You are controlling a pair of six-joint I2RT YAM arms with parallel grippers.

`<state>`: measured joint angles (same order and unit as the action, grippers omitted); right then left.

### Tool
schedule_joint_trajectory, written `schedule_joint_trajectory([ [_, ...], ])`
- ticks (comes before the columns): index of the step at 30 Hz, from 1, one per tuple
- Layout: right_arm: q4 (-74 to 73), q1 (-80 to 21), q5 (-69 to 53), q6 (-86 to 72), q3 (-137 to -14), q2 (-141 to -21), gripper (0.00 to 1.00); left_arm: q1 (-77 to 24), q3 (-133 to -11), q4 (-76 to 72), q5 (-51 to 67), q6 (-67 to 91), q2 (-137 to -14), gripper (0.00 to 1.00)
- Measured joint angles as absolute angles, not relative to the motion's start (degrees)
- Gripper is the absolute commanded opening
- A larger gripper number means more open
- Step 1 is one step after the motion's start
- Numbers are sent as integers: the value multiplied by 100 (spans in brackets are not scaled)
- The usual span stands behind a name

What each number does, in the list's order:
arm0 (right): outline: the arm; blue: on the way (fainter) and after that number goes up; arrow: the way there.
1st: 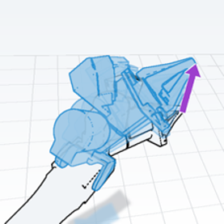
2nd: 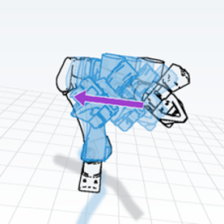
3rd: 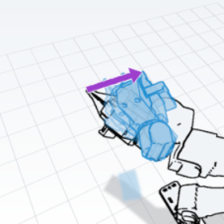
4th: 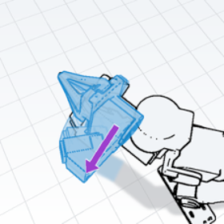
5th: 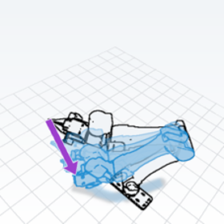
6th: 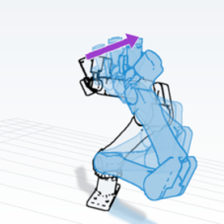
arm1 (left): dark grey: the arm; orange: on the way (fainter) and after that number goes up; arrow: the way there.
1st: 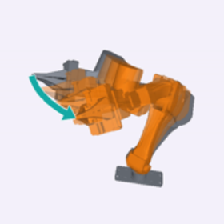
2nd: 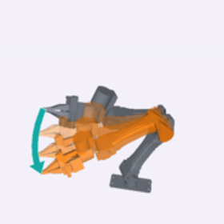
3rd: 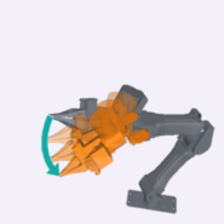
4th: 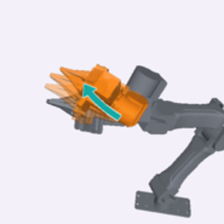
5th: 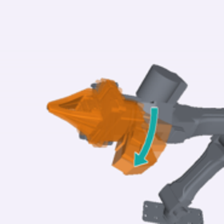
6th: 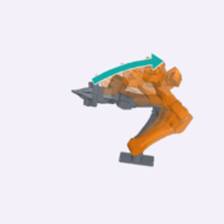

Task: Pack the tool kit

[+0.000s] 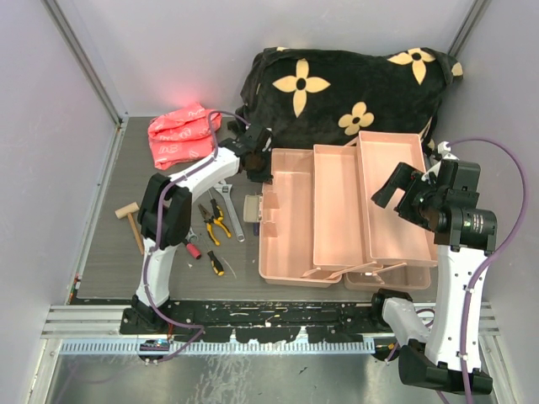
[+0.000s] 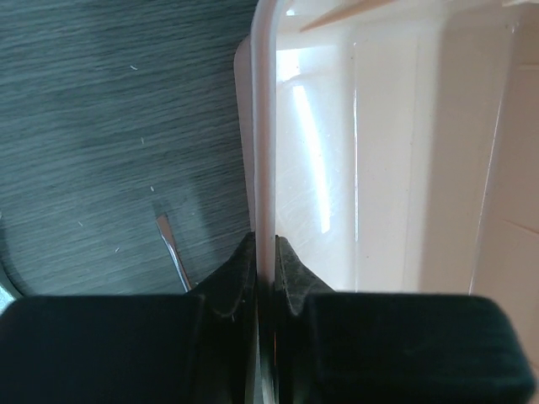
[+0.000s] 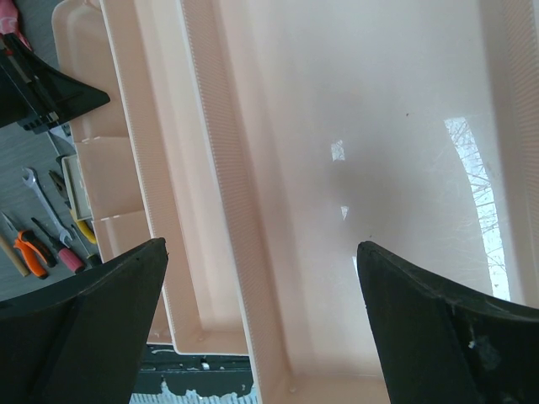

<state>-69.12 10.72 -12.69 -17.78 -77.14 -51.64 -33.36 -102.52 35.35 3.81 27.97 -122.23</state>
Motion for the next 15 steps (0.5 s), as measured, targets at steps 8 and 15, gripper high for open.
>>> schedule_joint_trajectory([
  [8,-6901,1072,-1262,-1791,-7690,-5159,100,-3321,-10116,3542,252,2912,-12114,4],
  [15,-6842,1072,-1269,-1833,-7500,-5122,100,-3129,-9826,3564,257,2893,-11898,42],
])
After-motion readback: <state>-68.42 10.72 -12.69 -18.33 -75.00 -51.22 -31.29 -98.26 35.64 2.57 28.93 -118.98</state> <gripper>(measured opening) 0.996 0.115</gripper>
